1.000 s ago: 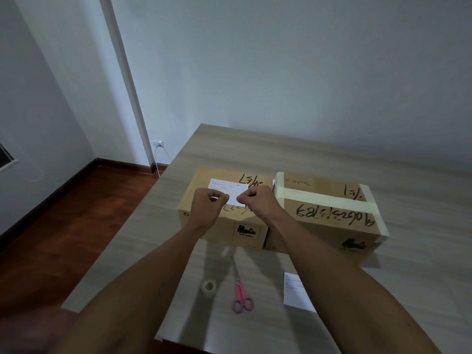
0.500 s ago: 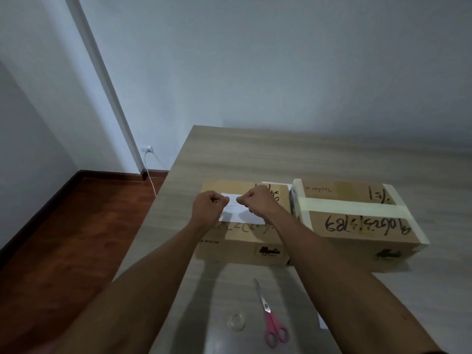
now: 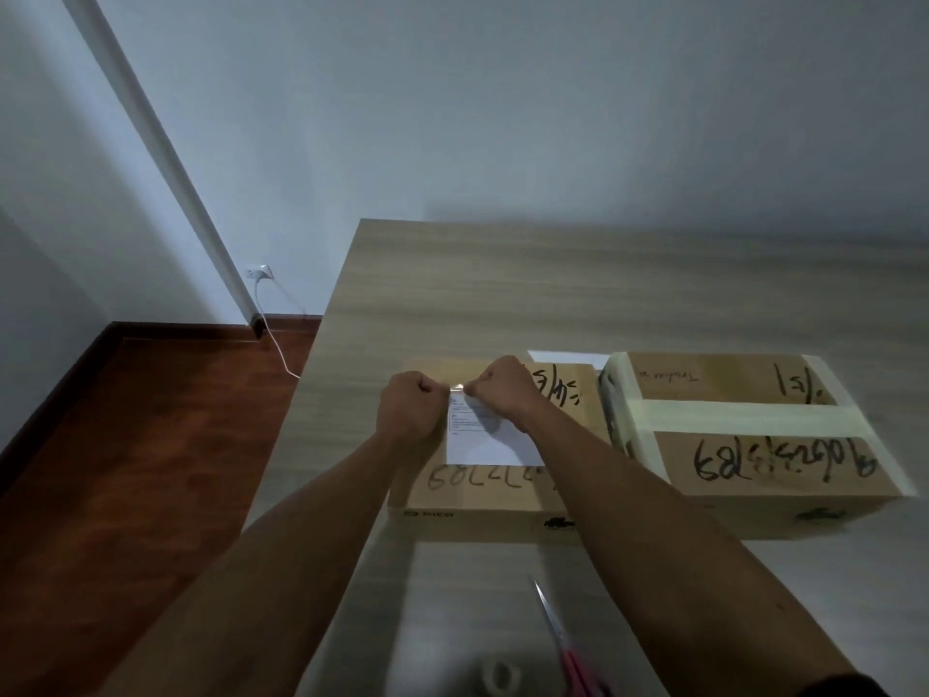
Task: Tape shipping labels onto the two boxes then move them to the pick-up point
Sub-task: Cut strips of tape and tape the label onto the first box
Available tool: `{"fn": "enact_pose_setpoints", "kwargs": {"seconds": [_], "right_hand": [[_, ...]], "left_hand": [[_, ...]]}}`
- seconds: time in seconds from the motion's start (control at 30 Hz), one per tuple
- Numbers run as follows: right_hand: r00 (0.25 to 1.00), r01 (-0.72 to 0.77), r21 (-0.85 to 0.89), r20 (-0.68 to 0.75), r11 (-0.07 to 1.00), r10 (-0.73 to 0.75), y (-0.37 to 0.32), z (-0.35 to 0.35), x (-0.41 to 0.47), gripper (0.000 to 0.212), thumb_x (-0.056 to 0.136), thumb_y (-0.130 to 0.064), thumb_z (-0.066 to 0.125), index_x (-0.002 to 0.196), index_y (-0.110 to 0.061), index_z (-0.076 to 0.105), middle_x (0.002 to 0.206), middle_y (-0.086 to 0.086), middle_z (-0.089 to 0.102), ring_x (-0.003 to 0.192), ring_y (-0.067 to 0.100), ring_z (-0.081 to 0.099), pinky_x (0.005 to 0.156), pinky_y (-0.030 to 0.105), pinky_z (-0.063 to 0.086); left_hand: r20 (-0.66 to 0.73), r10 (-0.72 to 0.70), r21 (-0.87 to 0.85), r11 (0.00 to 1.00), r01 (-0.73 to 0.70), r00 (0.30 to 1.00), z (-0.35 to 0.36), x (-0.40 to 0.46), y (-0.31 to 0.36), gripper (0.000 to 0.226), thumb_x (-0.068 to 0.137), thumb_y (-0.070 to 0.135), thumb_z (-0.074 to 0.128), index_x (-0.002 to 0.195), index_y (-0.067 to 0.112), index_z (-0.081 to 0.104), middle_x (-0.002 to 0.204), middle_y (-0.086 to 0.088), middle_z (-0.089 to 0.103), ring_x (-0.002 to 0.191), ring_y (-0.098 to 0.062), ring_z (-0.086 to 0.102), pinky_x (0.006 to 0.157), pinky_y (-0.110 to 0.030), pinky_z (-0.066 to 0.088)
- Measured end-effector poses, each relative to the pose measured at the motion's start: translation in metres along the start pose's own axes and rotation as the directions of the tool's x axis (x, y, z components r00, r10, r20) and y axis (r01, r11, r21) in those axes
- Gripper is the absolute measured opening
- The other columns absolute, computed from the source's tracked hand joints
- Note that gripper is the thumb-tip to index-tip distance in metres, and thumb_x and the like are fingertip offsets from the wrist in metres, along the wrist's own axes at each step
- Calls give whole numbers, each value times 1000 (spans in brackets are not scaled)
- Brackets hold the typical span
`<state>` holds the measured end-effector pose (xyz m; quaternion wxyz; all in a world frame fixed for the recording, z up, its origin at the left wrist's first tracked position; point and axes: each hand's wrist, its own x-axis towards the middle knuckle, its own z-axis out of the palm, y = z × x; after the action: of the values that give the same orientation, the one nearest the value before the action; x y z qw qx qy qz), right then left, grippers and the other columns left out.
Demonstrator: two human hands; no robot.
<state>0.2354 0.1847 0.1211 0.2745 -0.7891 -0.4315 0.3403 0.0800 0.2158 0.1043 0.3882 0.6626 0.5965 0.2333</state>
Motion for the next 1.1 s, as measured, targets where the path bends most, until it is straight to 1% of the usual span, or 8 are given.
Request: {"fn": "enact_pose_setpoints", "kwargs": {"seconds": [0.1,0.2,0.27,0.5,0.6,0.73,0.93,1.1], "right_hand": [[1000,-15,-11,6,1000,15,1,1,5,39,75,-10,74,54,-15,42,50,7,39,50,19,41,56,33,39],[998,-49,2,45,999,49,8,8,14,20,60,-15,69,56,-8,51,54,13,51,54,24,52,53,38,45],[997,-64,-4,34,998,64,12,11,20,18,56,-19,67,62,-6,56,58,15,55,56,26,55,53,38,47],[999,-42,-52,-14,998,41,9,9,12,21,70,-14,69,62,-11,49,57,8,44,53,21,43,55,30,38],[999,-45,-66,-11,997,44,9,11,14,20,68,-14,68,62,-11,49,57,9,44,53,21,44,55,32,38],[998,-60,-76,-10,995,60,8,13,15,21,68,-15,69,62,-11,49,59,10,48,55,23,47,55,31,38],[998,-69,-87,6,994,70,9,14,18,20,71,-16,71,64,-8,54,62,12,54,57,25,54,56,30,42],[997,-75,-110,-1,991,75,7,12,13,27,73,-16,72,61,-10,48,59,9,50,56,25,50,56,31,39]], "left_hand": [[11,-2,73,997,1,1000,3,3,2,37,95,28,67,69,2,68,72,-15,70,64,-19,59,62,-28,44],[16,-20,101,995,18,1000,5,3,4,38,96,31,67,63,12,65,66,-7,67,62,-18,60,62,-27,45],[16,-33,98,995,32,999,7,4,4,39,96,32,68,61,14,63,65,-6,67,63,-20,62,62,-28,47],[2,-55,126,991,54,998,8,2,7,43,96,32,67,57,17,55,61,-4,60,65,-24,61,63,-29,46],[4,-62,129,990,61,998,9,2,7,42,96,33,66,59,15,58,67,-7,66,70,-27,67,65,-32,50],[-5,-73,139,988,73,997,10,3,6,45,95,34,66,56,17,53,61,-2,57,68,-28,63,64,-30,45],[16,-106,150,983,103,994,11,7,6,41,93,38,66,60,13,63,63,-3,63,72,-29,69,66,-30,50],[22,-131,164,979,125,991,12,10,7,38,90,37,68,61,13,62,64,-4,63,73,-30,69,65,-29,47]]}}
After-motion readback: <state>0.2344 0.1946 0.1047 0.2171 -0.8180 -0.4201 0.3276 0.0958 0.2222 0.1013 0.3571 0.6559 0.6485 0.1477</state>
